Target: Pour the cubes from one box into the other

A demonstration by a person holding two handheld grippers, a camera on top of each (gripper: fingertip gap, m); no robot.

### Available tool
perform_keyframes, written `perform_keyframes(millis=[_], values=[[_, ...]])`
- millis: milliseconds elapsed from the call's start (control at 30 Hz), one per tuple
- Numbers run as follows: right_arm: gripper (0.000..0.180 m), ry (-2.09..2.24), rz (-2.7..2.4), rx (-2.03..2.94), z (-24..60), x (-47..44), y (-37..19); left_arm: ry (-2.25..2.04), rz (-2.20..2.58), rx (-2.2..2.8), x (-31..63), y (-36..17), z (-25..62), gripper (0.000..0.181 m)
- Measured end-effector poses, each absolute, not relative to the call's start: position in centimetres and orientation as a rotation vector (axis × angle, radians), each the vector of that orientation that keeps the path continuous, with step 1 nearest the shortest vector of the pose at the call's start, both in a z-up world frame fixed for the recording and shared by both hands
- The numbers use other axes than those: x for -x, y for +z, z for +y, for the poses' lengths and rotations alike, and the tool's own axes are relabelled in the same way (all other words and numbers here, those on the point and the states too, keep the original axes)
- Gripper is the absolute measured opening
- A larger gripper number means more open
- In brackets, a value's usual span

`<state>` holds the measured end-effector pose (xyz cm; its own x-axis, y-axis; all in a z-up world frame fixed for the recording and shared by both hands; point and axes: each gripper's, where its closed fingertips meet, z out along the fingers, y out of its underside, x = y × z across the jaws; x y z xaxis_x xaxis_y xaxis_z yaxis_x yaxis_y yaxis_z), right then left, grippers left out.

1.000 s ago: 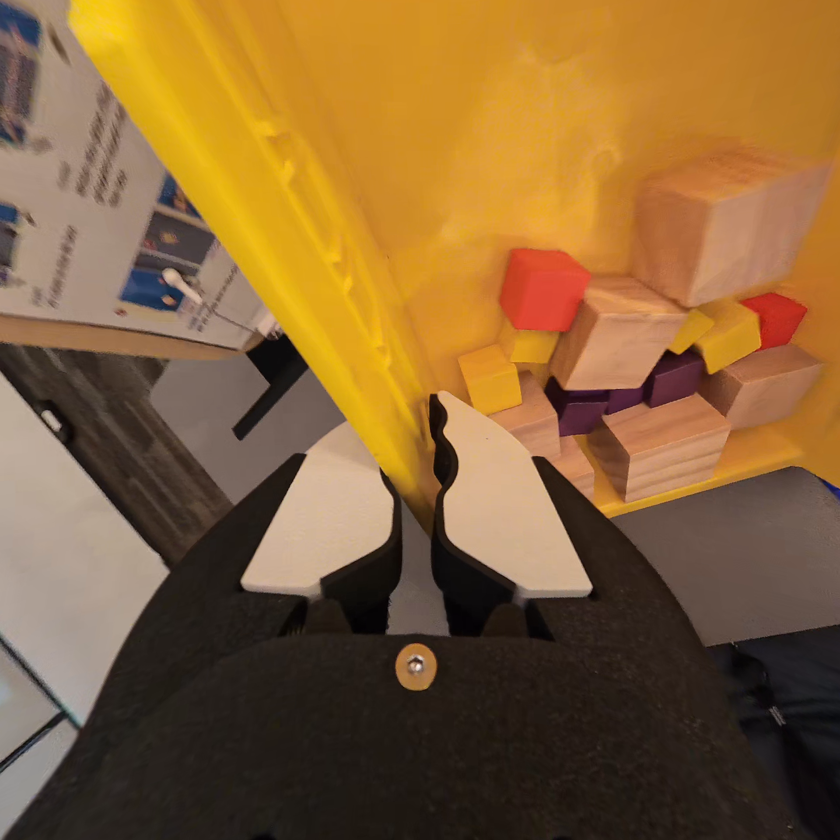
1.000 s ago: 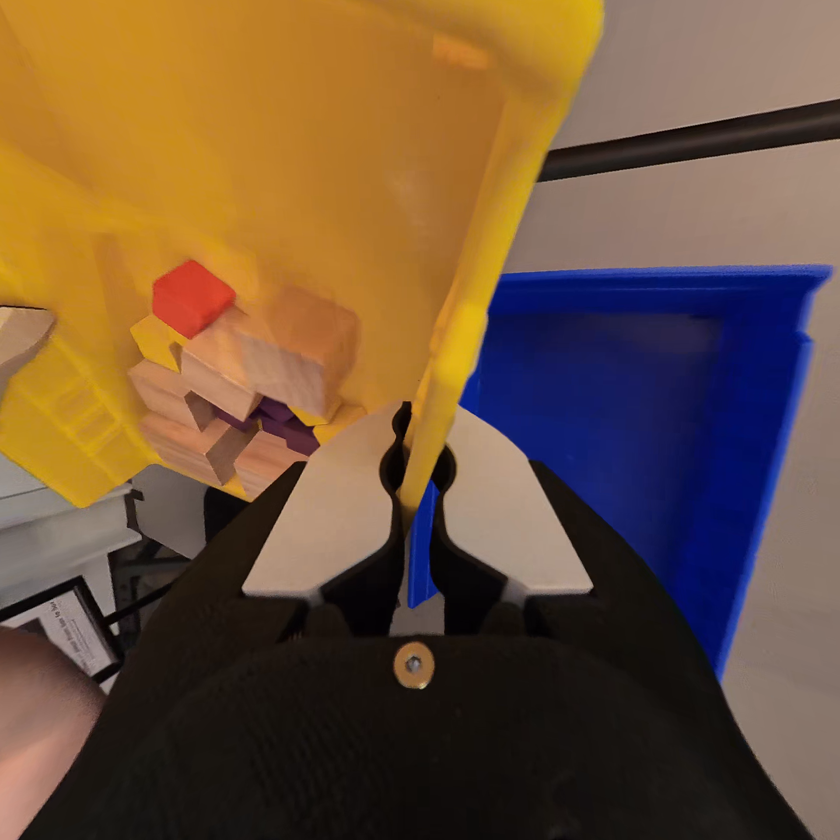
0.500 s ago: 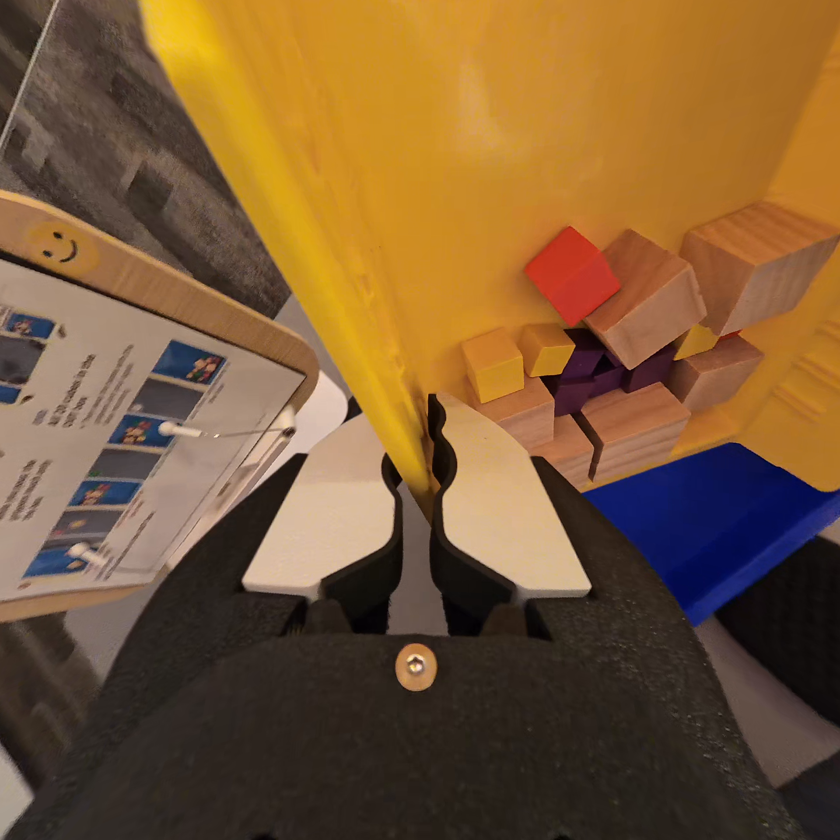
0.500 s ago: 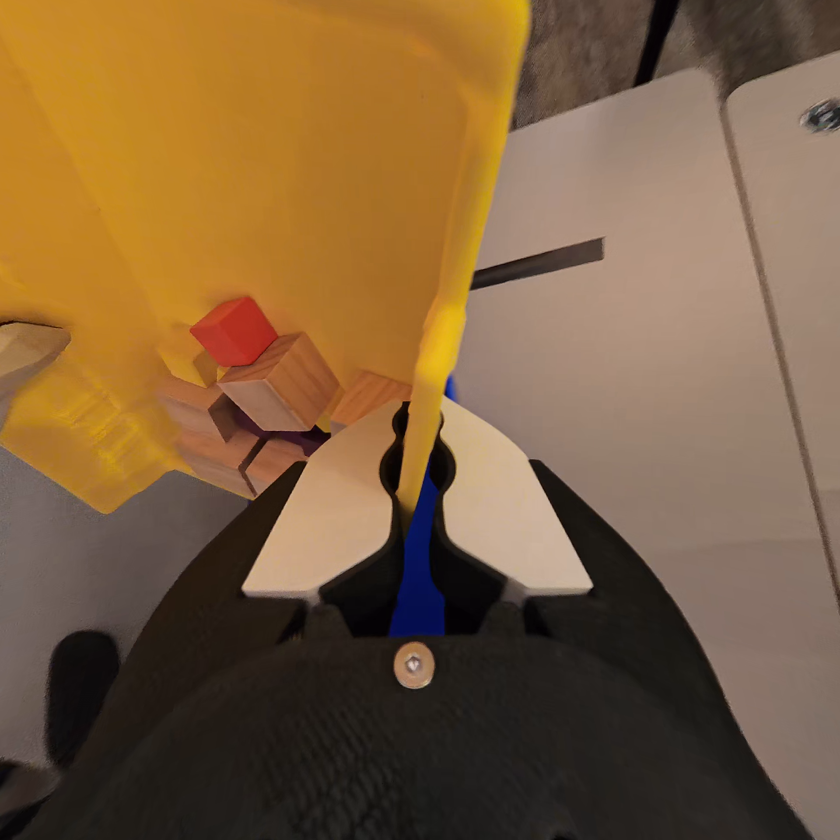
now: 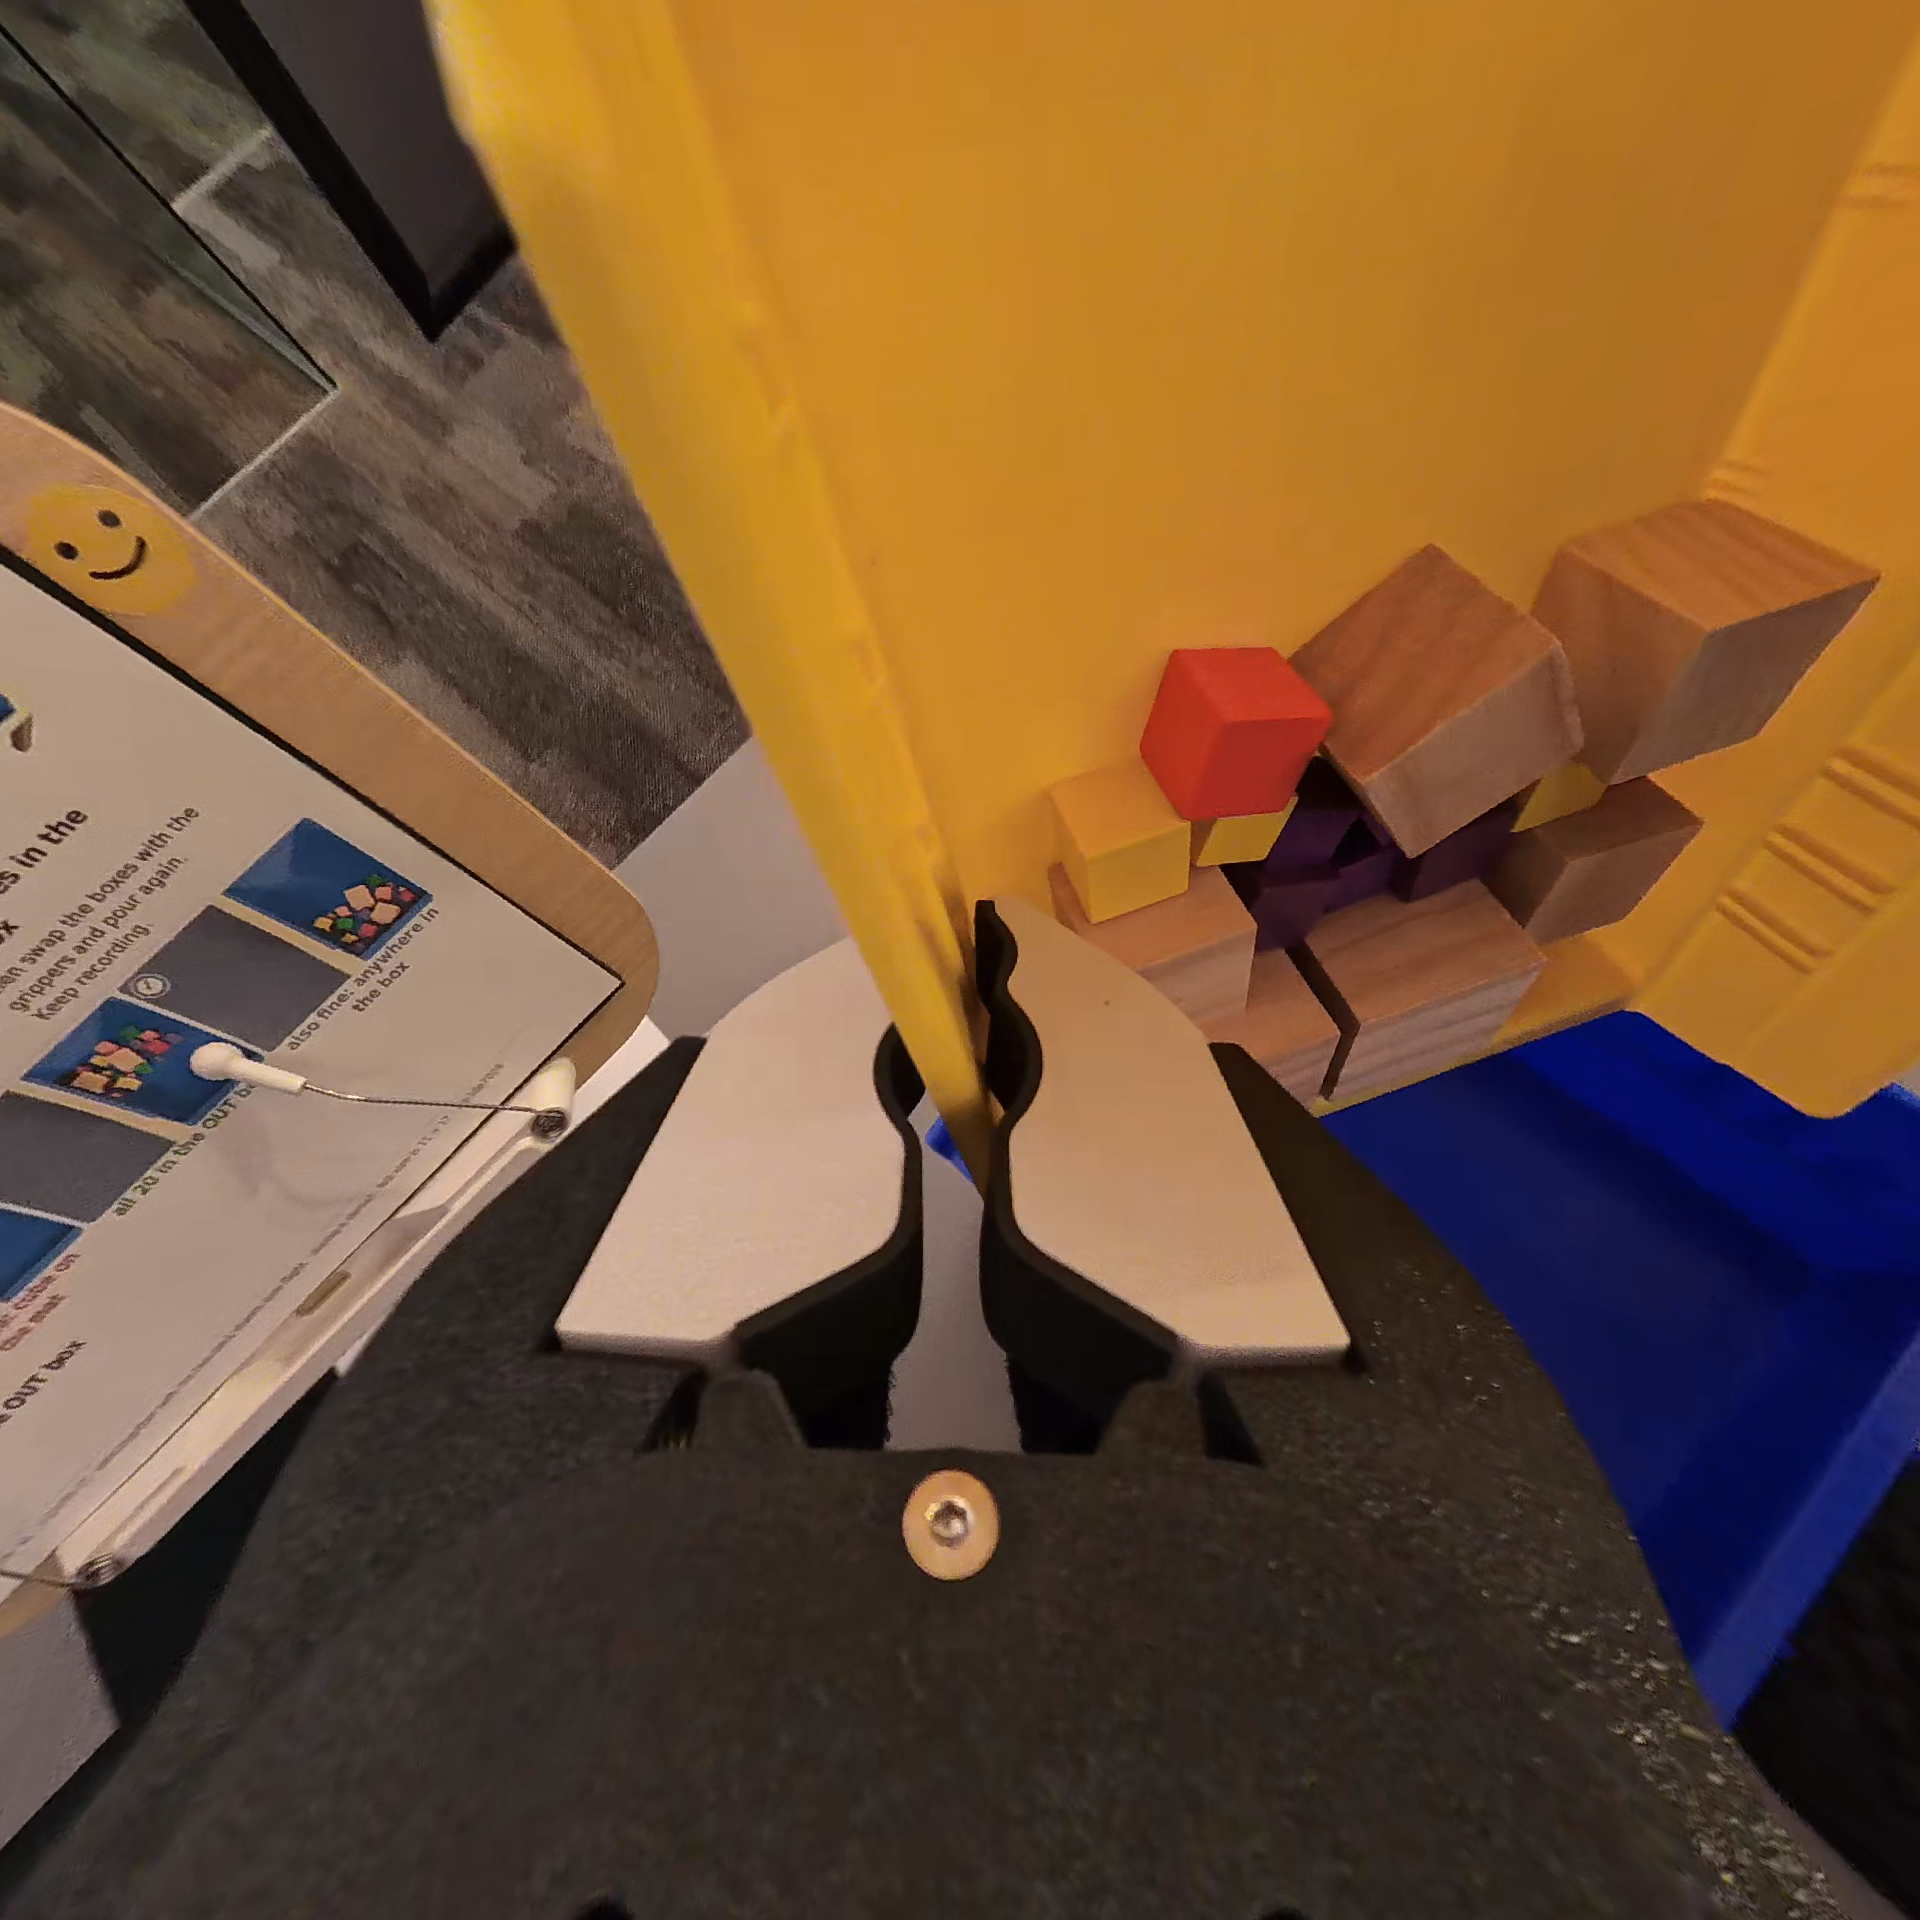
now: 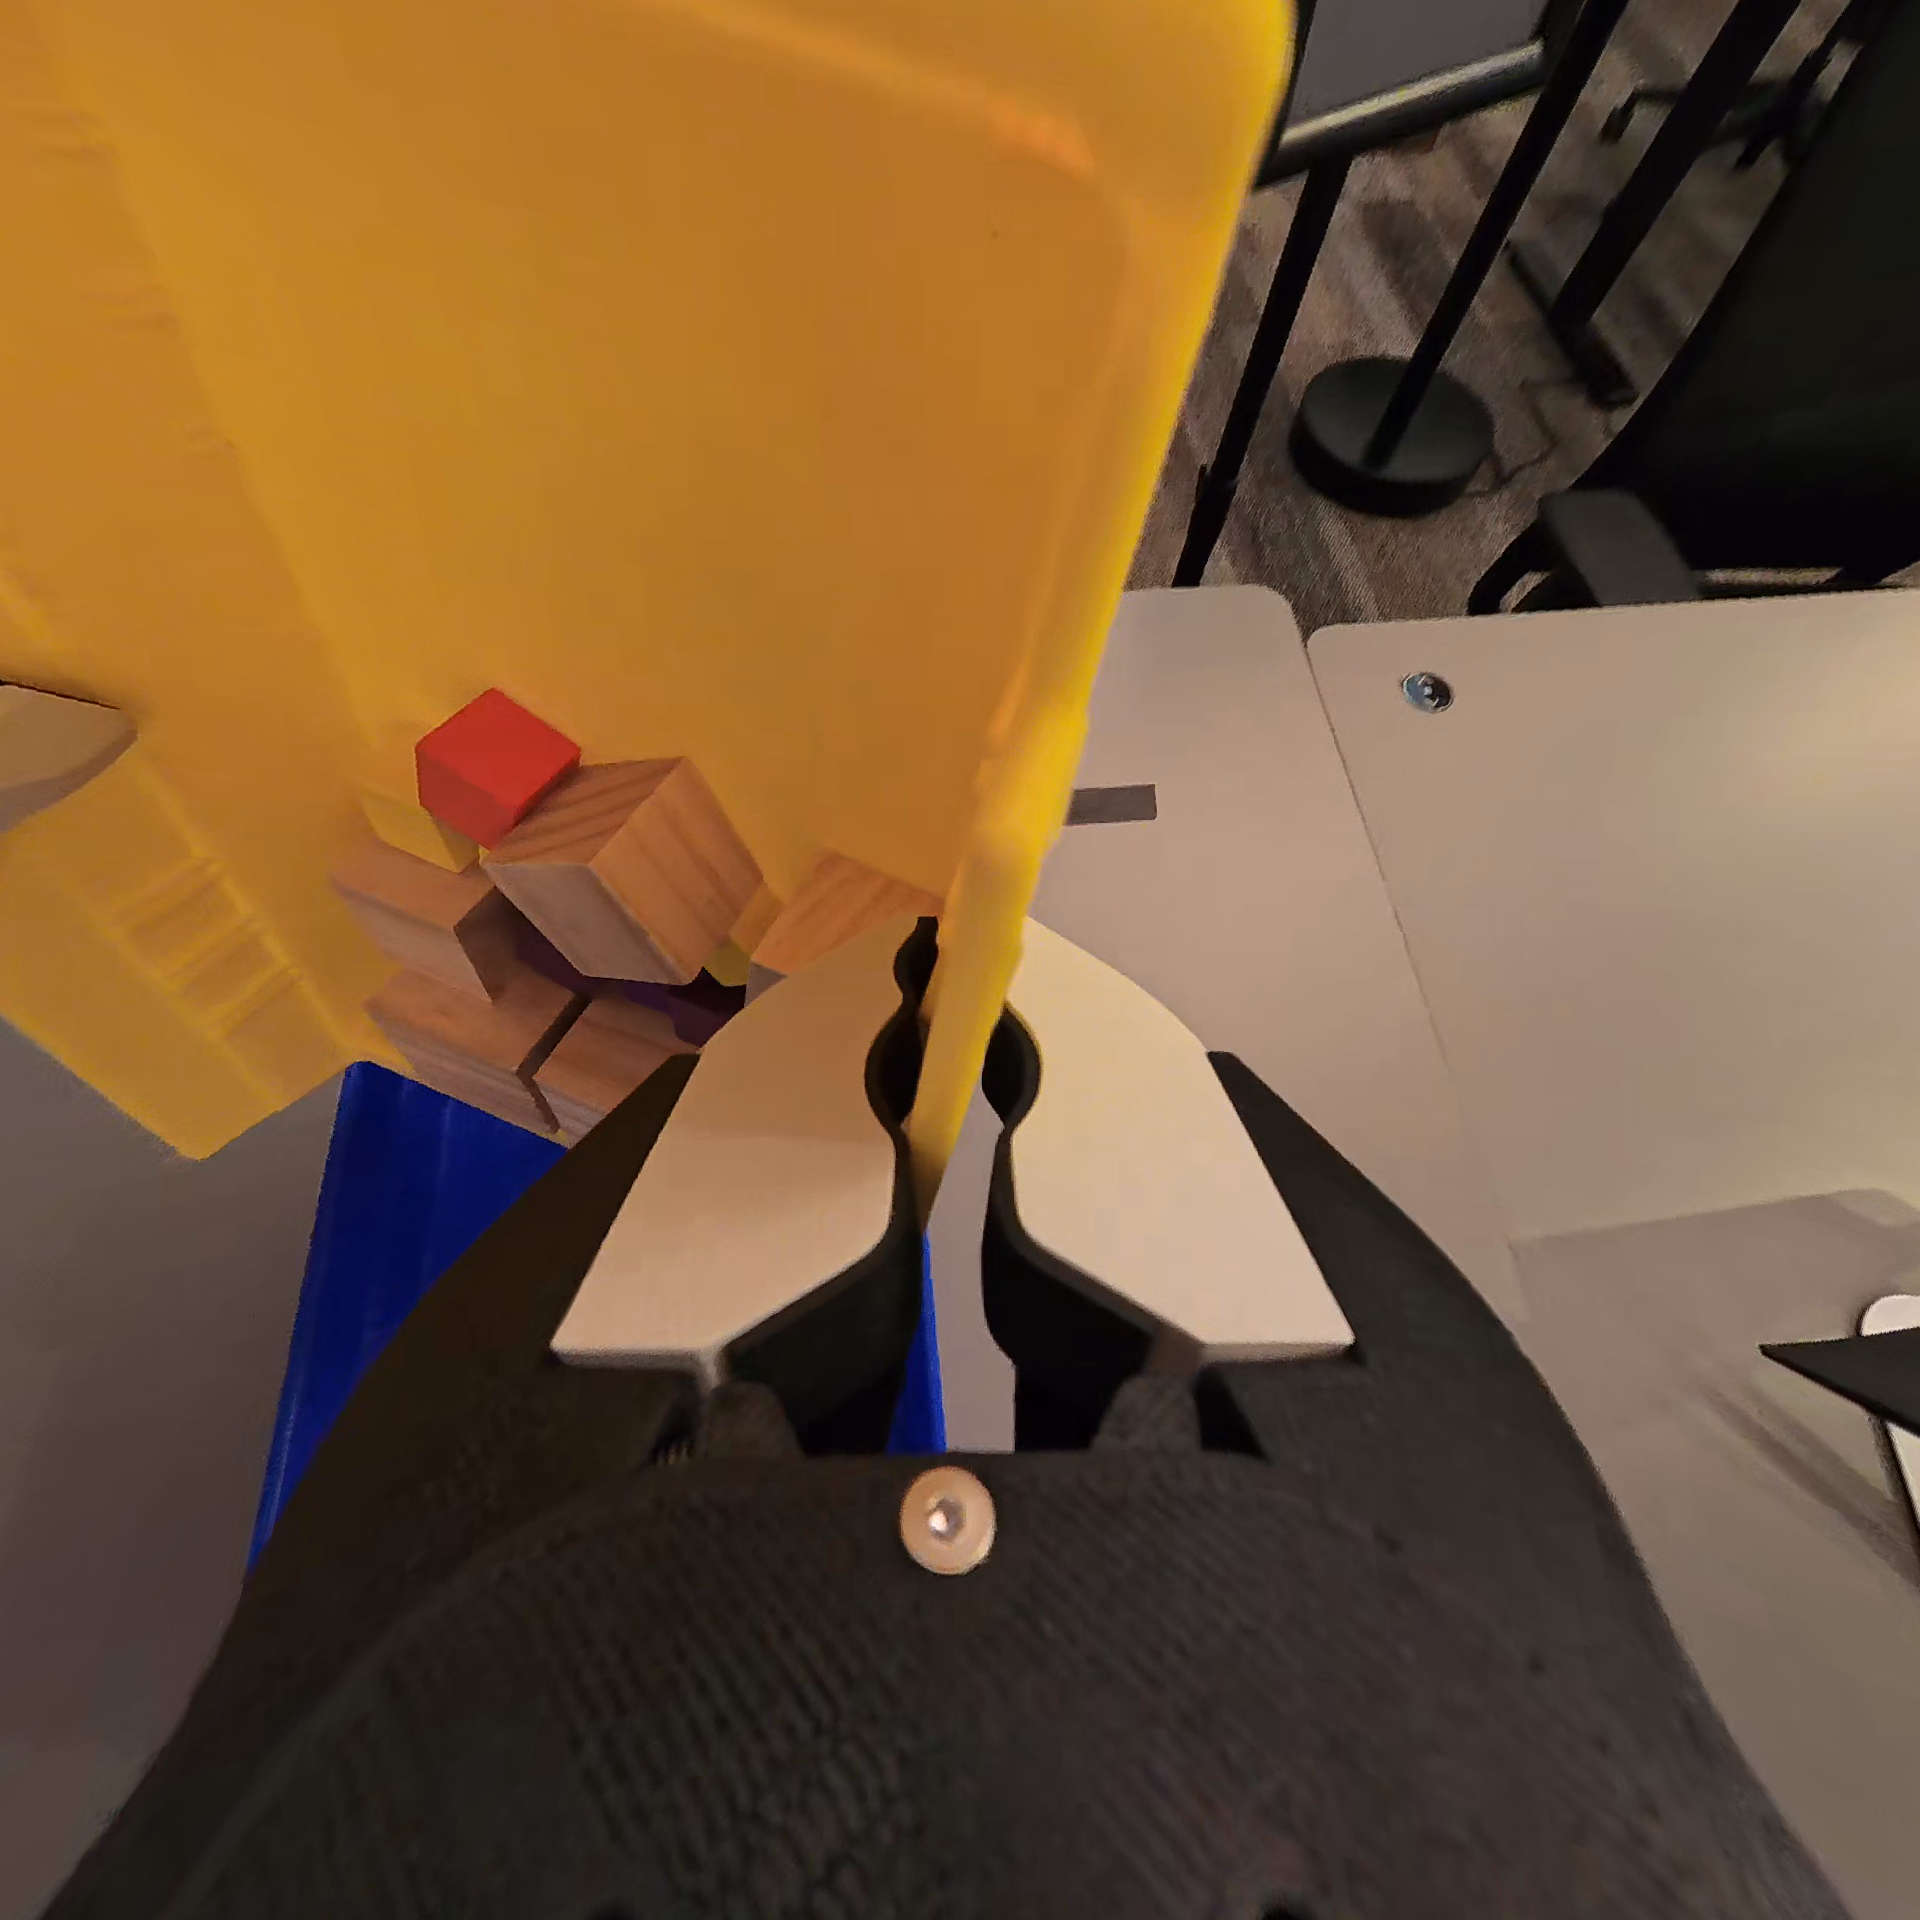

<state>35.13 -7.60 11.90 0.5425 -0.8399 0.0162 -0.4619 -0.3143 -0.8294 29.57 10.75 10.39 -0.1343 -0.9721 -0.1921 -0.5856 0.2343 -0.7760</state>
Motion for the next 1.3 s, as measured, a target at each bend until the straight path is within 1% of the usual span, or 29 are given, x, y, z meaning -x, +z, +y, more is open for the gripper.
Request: perform_keyframes(millis=[400, 533, 700, 967, 1300], values=[[0.006, -0.888, 0.915, 1.813, -8.2, -32.3, 14.3, -1.034, 1.598, 1.353, -28.8, 10.7, 10.1, 0.006], [0.006, -0.975, 0.874, 1.786, -8.5, -31.6, 15.6, -1.08, 1.566, 1.3, -28.7, 10.9, 9.8, 0.005], [0.007, -1.032, 0.843, 1.764, -8.6, -31.0, 15.9, -1.168, 1.513, 1.31, -28.6, 10.8, 9.6, 0.006], [0.007, -1.074, 0.813, 1.758, -8.4, -30.7, 15.6, -1.188, 1.495, 1.275, -28.5, 10.1, 9.7, 0.005], [0.007, -1.177, 0.728, 1.695, -8.2, -29.7, 16.7, -1.253, 1.415, 1.234, -28.3, 10.4, 9.8, 0.005]])
